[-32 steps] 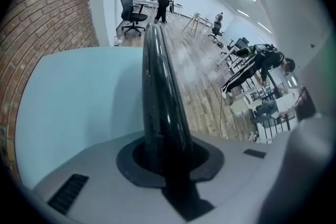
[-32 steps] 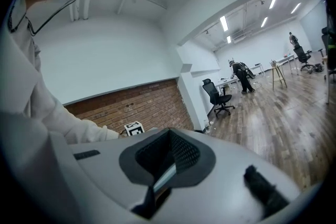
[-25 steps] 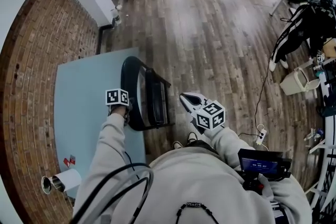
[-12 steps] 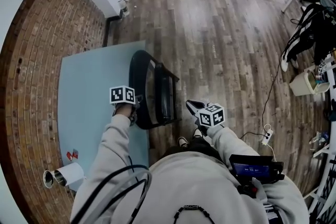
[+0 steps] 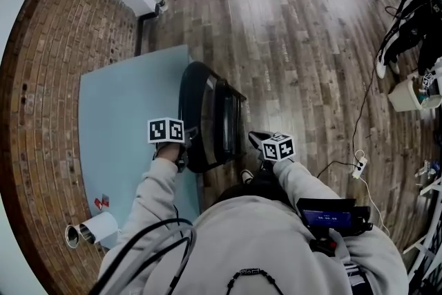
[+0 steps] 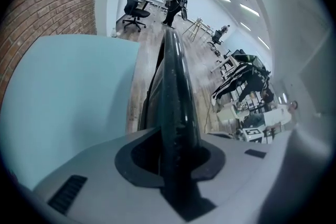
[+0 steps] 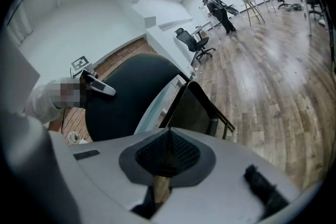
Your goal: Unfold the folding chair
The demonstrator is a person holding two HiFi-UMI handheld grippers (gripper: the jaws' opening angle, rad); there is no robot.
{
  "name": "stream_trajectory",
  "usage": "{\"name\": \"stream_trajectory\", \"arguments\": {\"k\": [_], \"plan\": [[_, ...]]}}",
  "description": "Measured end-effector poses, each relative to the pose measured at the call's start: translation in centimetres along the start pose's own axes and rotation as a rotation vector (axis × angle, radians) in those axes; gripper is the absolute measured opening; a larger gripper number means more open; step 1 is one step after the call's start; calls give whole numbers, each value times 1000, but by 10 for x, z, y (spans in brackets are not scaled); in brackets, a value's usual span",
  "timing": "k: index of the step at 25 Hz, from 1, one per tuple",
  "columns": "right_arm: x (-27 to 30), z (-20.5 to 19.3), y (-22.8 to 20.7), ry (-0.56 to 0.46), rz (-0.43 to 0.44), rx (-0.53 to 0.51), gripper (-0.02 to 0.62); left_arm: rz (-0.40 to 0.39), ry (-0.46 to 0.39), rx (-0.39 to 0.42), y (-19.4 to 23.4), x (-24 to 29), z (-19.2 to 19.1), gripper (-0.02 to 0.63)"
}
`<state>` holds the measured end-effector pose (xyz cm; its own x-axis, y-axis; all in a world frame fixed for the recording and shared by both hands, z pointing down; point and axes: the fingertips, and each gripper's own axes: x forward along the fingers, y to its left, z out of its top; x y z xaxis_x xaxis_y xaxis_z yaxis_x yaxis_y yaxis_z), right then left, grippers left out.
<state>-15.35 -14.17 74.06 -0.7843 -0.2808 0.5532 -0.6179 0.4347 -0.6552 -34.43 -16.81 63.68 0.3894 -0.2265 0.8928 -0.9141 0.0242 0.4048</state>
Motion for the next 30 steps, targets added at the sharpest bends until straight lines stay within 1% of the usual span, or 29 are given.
{"name": "stream_trajectory", "arguments": {"k": [5, 10, 13, 15, 17, 18, 20, 21, 22, 23, 24, 26, 27, 28, 30], "plan": [[2, -19, -13, 23, -4, 38, 8, -15, 15, 25, -21, -1, -10, 92], [8, -31, -18, 34, -4, 39, 8, -31, 41, 99, -57, 8, -34, 92], [23, -45, -17, 48, 20, 73, 9, -21, 42, 112, -52, 12, -50, 91], [35, -57, -21, 50, 41, 129, 10, 3, 38, 140, -46, 15, -61, 78], [45, -61, -28, 42, 42, 179, 13, 17, 29, 149, -41, 14, -62, 72], [49, -59, -29, 35, 38, 202, 36, 20, 27, 148, -39, 14, -61, 72], [55, -54, -26, 6, 60, 263, 181, 24, 24, 143, -34, 12, -59, 72], [59, -50, -22, -8, 88, 299, 208, 24, 25, 141, -32, 12, -59, 72], [63, -48, -18, -15, 114, 324, 221, 22, 28, 139, -31, 12, -58, 72], [67, -47, -14, -9, 127, 325, 225, 20, 32, 139, -31, 12, -59, 72], [73, -48, -12, 8, 124, 308, 227, 18, 33, 139, -32, 12, -59, 72], [87, -55, -15, 61, 90, 272, 229, 17, 30, 141, -33, 12, -60, 72], [93, -59, -17, 79, 83, 276, 230, 18, 26, 142, -33, 13, -60, 73], [97, -61, -18, 85, 93, 297, 241, 19, 23, 143, -34, 13, -60, 73], [104, -58, -14, 62, 157, 363, 242, 22, 20, 143, -32, 13, -59, 74]]}}
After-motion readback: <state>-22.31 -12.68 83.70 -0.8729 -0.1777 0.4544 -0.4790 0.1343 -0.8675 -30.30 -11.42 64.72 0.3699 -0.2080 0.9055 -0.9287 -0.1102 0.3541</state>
